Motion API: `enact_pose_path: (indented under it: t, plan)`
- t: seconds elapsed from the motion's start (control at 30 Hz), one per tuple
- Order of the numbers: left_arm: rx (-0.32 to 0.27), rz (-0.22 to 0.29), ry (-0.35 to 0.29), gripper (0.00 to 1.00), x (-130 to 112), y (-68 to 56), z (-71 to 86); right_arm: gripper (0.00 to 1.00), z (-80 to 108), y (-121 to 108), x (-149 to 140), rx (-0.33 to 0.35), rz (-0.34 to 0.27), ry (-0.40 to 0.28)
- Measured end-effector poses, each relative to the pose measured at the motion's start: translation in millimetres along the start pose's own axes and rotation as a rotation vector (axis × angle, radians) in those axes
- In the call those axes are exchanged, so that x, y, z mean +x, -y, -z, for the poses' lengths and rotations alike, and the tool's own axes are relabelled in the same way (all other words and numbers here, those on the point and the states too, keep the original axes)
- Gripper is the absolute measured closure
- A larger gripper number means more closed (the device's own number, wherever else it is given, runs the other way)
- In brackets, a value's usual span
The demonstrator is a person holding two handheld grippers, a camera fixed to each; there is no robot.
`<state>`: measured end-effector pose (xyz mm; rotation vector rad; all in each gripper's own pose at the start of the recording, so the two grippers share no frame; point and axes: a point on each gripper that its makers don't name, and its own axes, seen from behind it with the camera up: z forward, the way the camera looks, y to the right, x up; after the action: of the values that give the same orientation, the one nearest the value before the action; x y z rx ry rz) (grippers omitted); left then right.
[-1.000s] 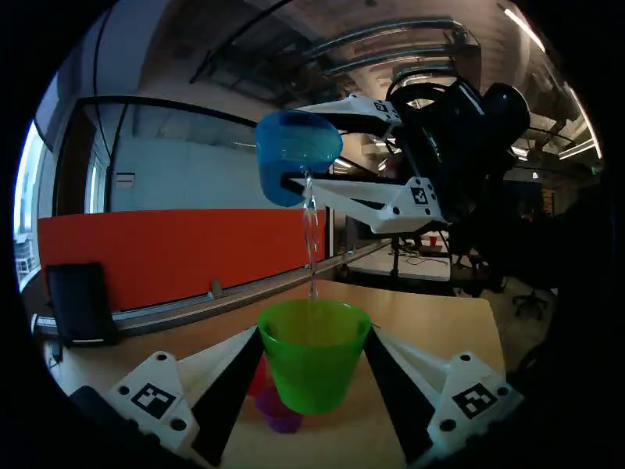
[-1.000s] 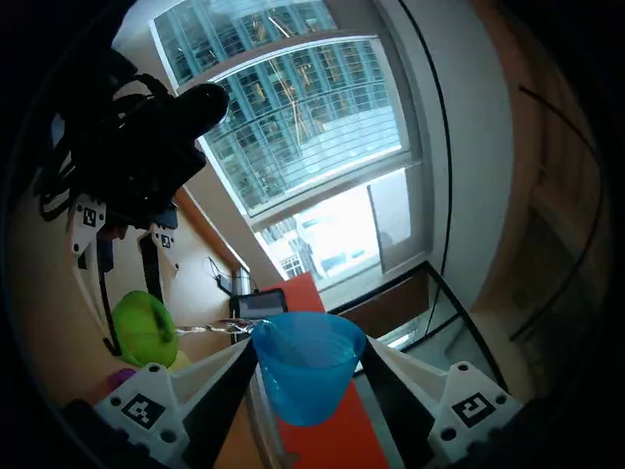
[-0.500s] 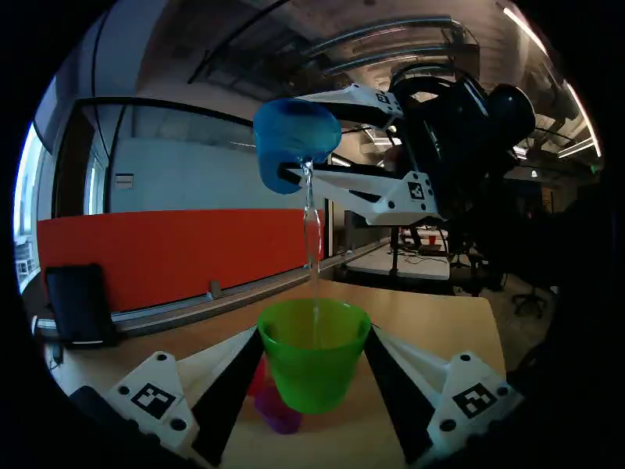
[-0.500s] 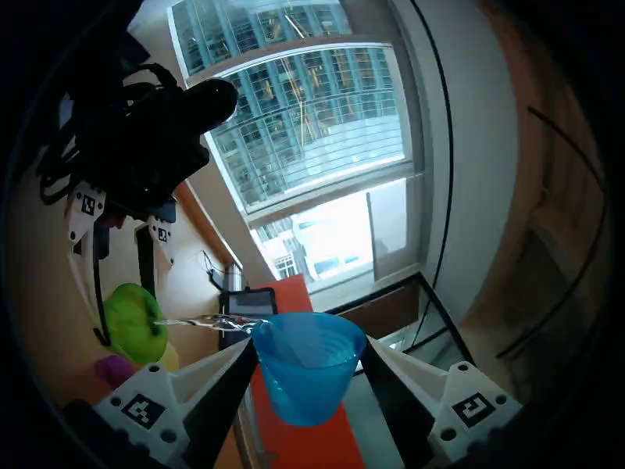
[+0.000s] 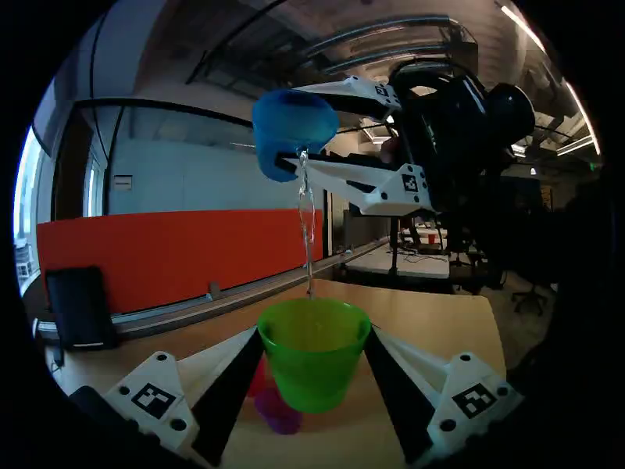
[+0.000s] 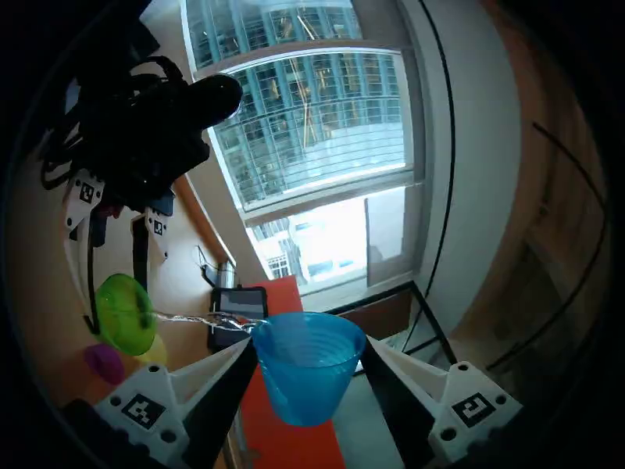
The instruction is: Pour water
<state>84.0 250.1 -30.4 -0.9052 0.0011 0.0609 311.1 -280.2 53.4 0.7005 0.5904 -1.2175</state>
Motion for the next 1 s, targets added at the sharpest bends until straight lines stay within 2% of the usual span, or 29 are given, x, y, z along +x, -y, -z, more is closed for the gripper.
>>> enact_pose_path:
  t: [1.0]
  plan:
    - [-0.005,-0.008,0.007,0.13,-3.1,-2.8,-1.2,0.08,1.3,-17.6,2.2,-0.020,0.136,-0.010]
